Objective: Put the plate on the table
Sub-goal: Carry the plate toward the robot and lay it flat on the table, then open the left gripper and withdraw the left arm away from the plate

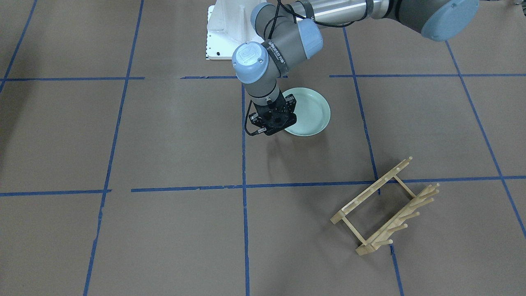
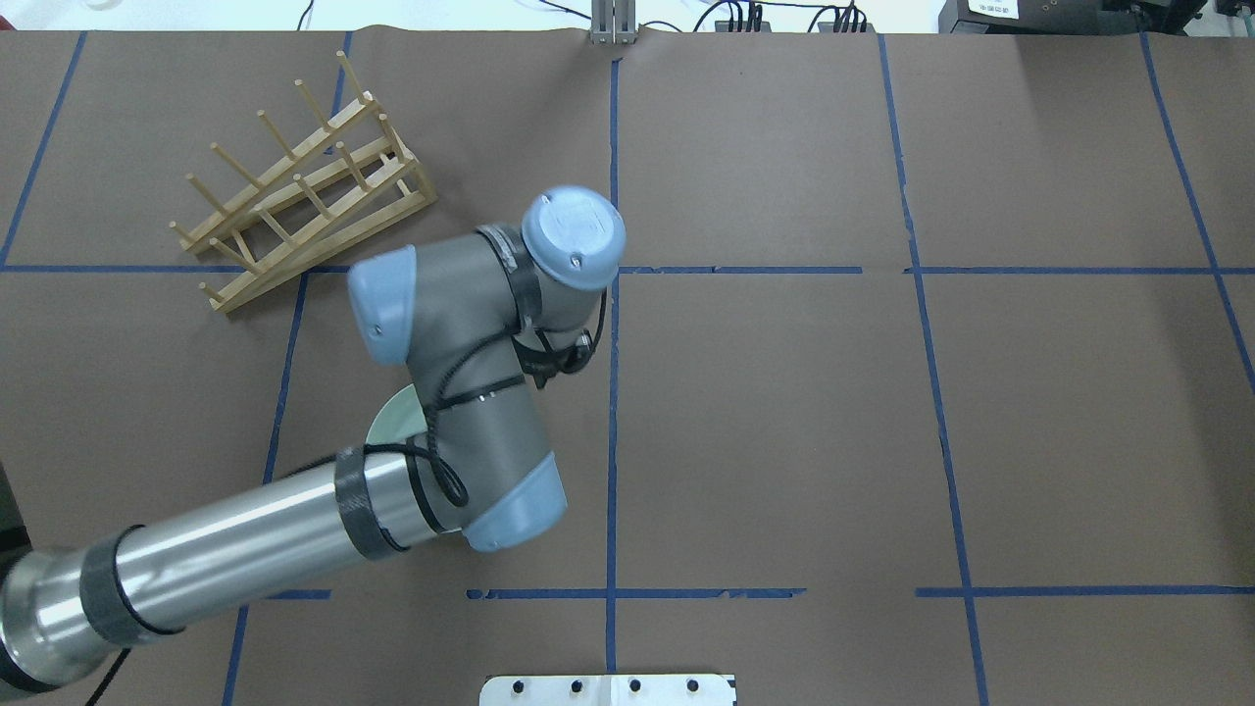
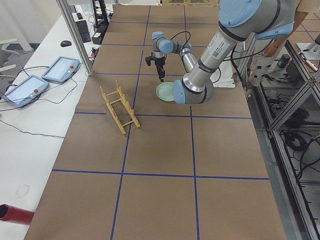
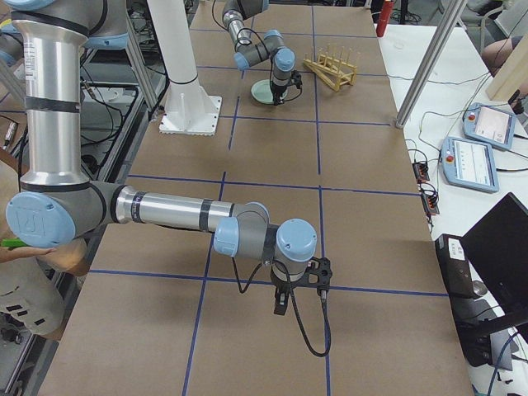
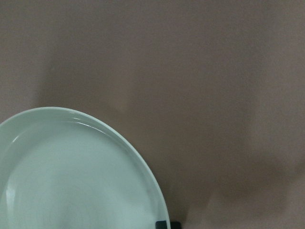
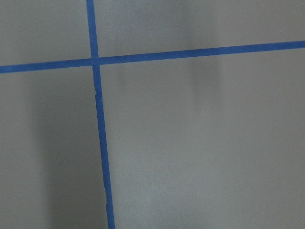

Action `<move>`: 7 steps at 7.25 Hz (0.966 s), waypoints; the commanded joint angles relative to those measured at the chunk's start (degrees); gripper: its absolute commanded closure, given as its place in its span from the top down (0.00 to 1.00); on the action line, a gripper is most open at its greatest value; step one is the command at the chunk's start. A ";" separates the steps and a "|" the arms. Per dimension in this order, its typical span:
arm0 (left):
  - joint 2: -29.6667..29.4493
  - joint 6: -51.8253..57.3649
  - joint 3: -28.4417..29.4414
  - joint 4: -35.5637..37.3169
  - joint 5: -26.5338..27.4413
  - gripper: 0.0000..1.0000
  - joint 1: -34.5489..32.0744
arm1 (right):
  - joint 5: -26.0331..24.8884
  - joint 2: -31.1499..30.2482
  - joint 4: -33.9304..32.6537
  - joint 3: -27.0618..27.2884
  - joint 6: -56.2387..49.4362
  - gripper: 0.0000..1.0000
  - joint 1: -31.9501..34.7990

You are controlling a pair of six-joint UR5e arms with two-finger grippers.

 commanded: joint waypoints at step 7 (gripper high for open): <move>39.90 89.37 -12.11 -4.89 -24.37 1.00 -61.43 | 0.00 0.00 0.00 -0.09 0.00 1.00 0.00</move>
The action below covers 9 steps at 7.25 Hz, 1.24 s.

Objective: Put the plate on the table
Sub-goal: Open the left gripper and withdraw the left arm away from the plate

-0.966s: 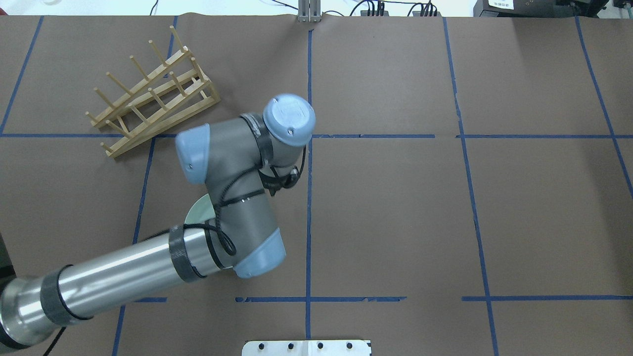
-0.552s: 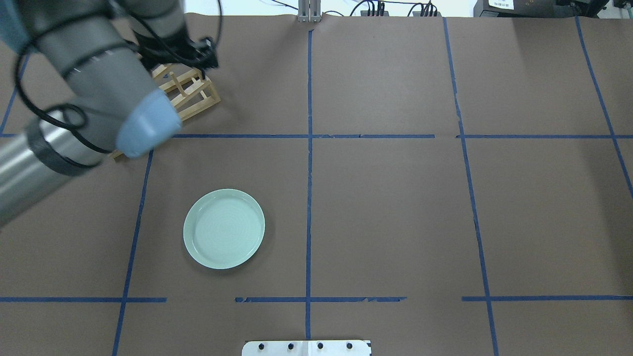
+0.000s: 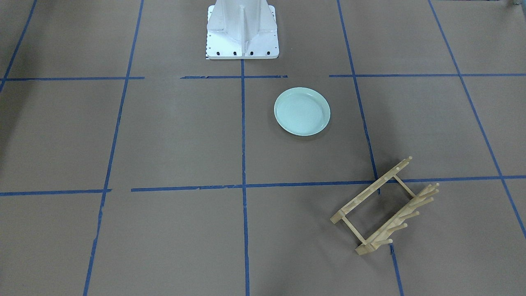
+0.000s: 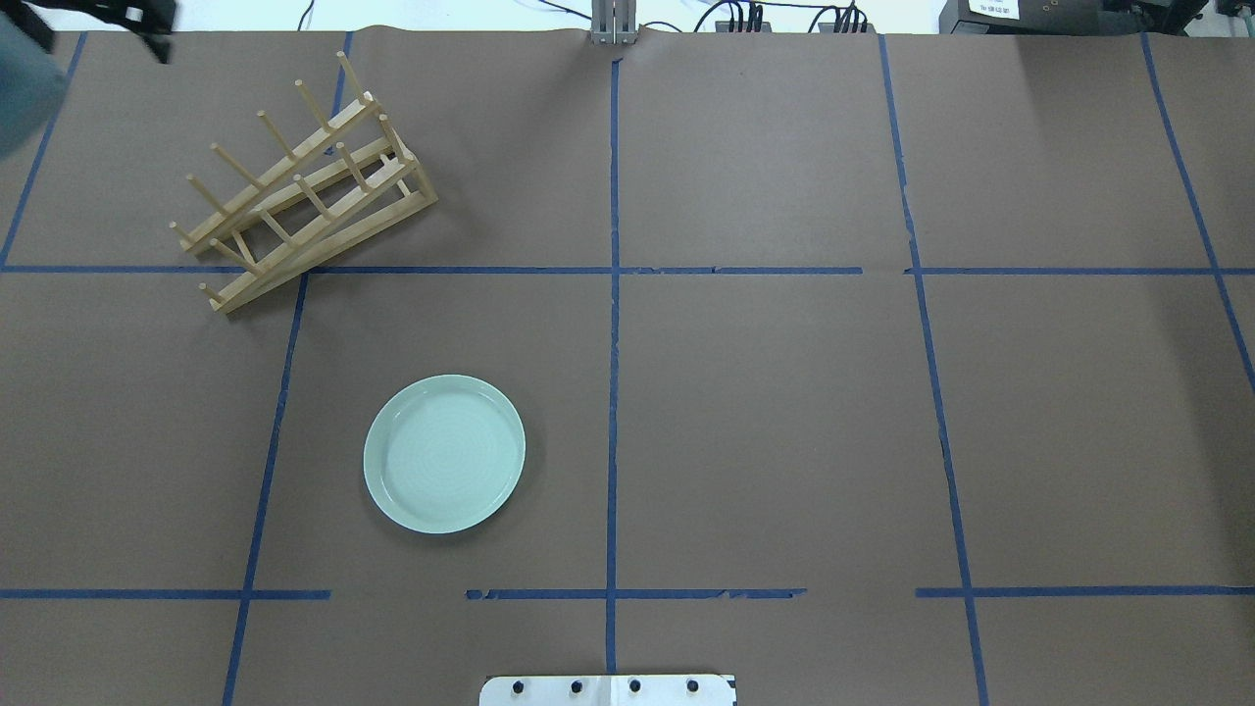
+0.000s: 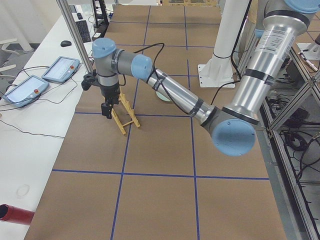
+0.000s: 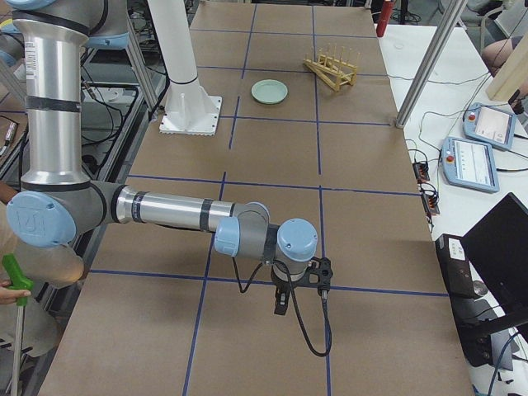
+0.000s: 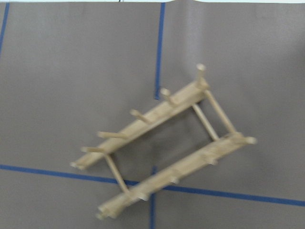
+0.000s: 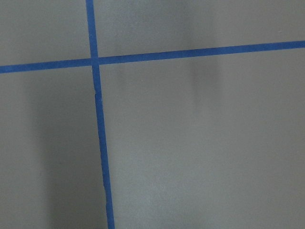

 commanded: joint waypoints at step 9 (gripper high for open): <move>12.68 5.29 7.07 -6.71 -6.78 1.00 -7.12 | 0.00 0.00 0.00 -0.02 0.00 1.00 0.00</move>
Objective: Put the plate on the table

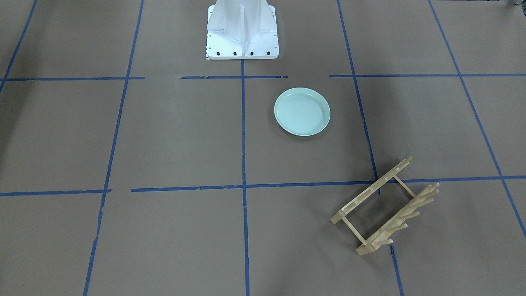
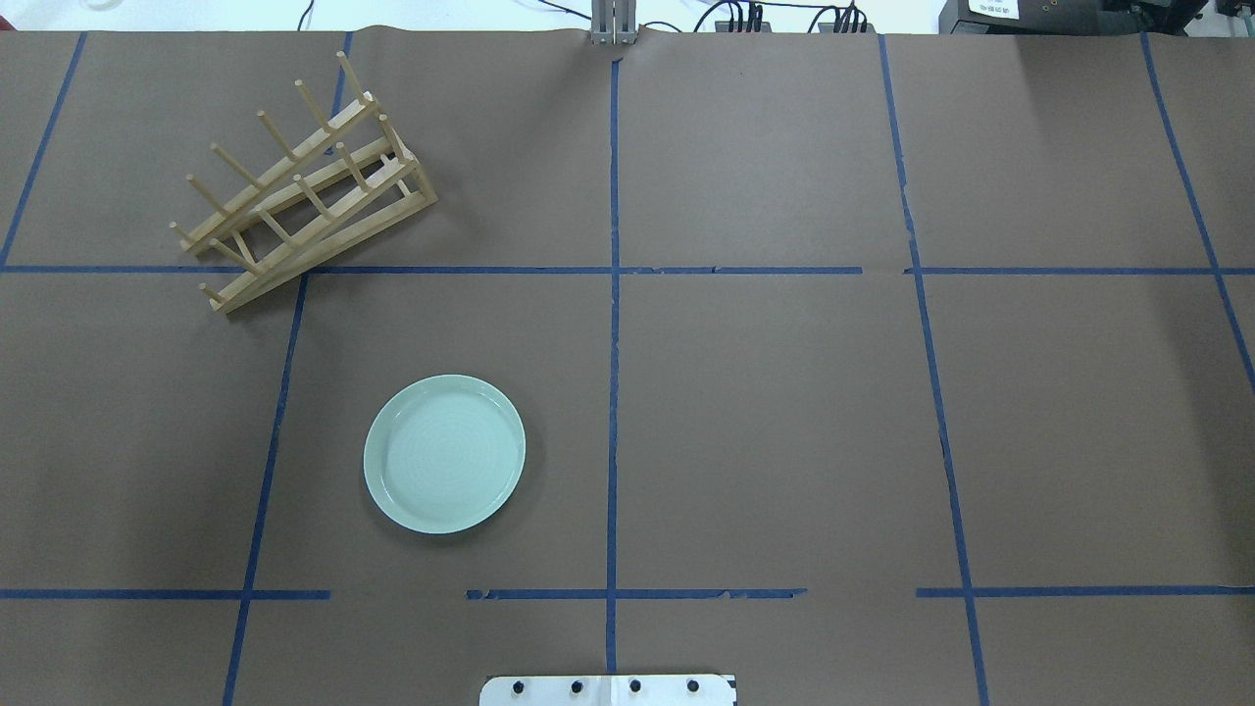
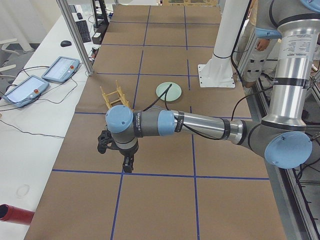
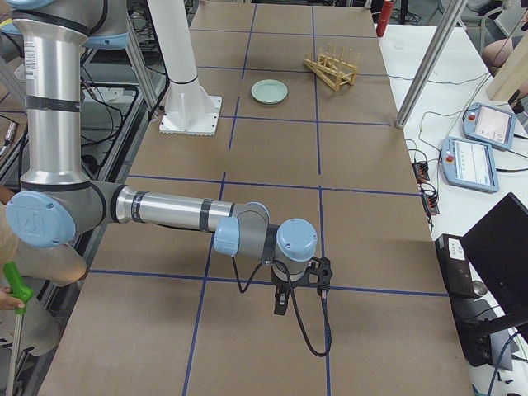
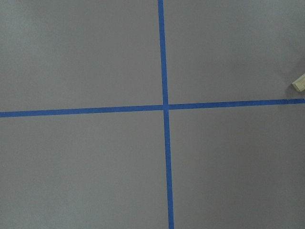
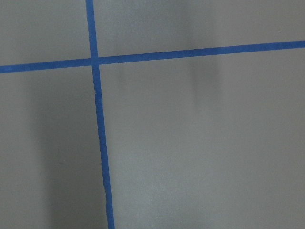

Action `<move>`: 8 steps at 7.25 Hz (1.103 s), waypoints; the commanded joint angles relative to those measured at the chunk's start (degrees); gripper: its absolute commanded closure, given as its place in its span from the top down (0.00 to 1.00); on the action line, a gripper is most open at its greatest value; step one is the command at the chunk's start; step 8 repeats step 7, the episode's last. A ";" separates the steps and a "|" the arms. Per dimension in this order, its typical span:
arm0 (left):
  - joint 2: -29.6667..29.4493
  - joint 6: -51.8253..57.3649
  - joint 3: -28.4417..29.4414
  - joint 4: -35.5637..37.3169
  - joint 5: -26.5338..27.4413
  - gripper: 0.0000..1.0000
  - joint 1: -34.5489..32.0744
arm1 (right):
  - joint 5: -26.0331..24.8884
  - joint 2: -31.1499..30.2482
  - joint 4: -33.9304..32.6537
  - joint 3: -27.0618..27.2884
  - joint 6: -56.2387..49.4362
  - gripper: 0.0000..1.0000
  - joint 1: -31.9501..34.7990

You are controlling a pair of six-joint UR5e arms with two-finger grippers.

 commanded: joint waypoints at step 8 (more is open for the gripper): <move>-0.32 -0.08 0.05 -6.50 0.36 1.00 0.15 | 0.00 0.00 0.00 0.09 0.00 1.00 0.00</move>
